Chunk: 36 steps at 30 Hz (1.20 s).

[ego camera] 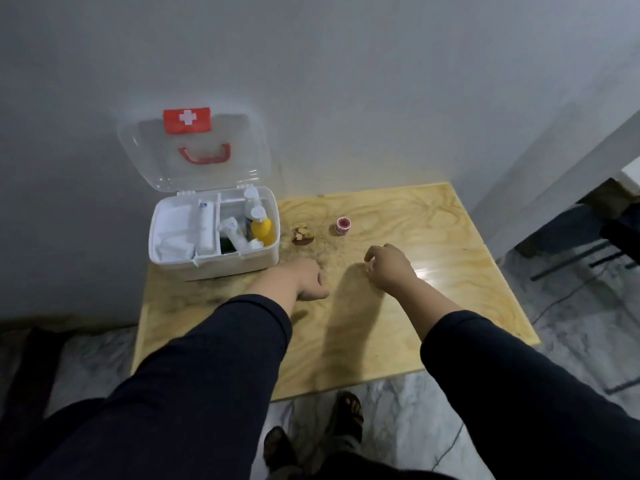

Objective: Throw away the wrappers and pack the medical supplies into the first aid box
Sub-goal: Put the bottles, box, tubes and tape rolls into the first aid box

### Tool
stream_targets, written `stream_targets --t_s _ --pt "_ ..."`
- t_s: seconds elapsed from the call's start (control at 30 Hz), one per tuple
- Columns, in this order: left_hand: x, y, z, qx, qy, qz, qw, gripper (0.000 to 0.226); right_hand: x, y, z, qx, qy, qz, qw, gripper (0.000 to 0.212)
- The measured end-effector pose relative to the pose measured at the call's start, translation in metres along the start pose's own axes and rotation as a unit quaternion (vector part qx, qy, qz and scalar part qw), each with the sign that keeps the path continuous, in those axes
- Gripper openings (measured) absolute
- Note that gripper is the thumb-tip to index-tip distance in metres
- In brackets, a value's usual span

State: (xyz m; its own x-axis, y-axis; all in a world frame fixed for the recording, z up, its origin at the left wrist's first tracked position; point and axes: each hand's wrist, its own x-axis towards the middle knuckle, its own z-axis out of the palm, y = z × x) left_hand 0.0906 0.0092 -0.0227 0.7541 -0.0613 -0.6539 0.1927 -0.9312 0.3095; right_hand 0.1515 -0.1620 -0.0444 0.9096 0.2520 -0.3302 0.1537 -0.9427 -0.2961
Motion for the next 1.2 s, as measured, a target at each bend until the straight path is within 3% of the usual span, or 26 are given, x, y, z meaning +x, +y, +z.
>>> stream_targets --t_s 0.1,0.27,0.7,0.83,1.03,1.2 --pt "-0.001 -0.004 -0.003 0.005 0.009 -0.021 1.000 0.021 0.024 -0.020 -0.009 0.019 0.025 -0.060 0.998 0.031" --pt "-0.007 -0.004 -0.004 0.008 0.023 -0.050 0.998 0.043 0.058 -0.047 -0.022 0.032 0.061 -0.138 0.988 0.027" --pt "-0.011 0.013 -0.016 -0.050 0.059 -0.083 0.994 0.045 0.081 -0.045 -0.033 -0.032 -0.006 -0.168 0.985 0.029" --pt "-0.019 0.020 -0.038 -0.092 0.126 -0.076 0.985 0.044 0.081 -0.063 -0.063 -0.057 0.011 -0.204 0.977 0.027" --pt "-0.046 0.000 -0.072 -0.228 0.258 -0.072 0.936 0.039 0.065 -0.120 -0.106 -0.061 0.038 -0.273 0.959 0.028" --pt "-0.078 -0.046 -0.083 -0.266 0.303 -0.097 0.910 0.040 0.040 -0.174 -0.116 -0.060 0.060 -0.303 0.949 0.031"
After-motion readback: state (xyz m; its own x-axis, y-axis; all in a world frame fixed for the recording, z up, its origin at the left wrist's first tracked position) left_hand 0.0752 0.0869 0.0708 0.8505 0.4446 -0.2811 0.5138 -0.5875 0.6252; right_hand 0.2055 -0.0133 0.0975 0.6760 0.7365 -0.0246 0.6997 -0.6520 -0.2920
